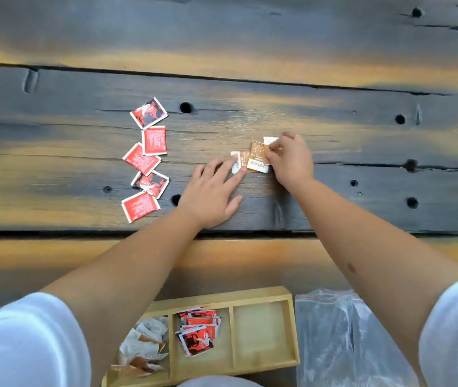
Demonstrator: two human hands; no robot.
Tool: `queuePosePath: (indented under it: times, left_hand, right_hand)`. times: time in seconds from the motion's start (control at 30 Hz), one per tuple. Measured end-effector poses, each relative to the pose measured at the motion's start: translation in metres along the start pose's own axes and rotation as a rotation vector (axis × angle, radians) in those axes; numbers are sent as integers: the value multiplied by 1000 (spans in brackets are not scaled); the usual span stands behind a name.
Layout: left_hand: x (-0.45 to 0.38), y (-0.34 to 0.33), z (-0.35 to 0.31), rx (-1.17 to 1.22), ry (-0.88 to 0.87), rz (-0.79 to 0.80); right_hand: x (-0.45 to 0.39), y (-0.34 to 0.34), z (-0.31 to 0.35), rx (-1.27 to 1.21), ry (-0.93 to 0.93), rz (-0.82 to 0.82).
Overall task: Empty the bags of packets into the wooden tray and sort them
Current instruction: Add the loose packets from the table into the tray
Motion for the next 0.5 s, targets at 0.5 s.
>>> queuePosePath:
  times: [0.5]
  left_hand:
    - [-1,-2,7,185,92,-92]
  right_hand:
    - [-2,-25,25,-30,59,148]
Point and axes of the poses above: each hand's wrist, its own x-axis away from the middle knuckle, its own y-axis out of the back of the hand, z = x × y, the point moved 3 cm from there along -x, towards the middle knuckle, and after that the axes turned 14 degrees about y, right-handed, at the moved point
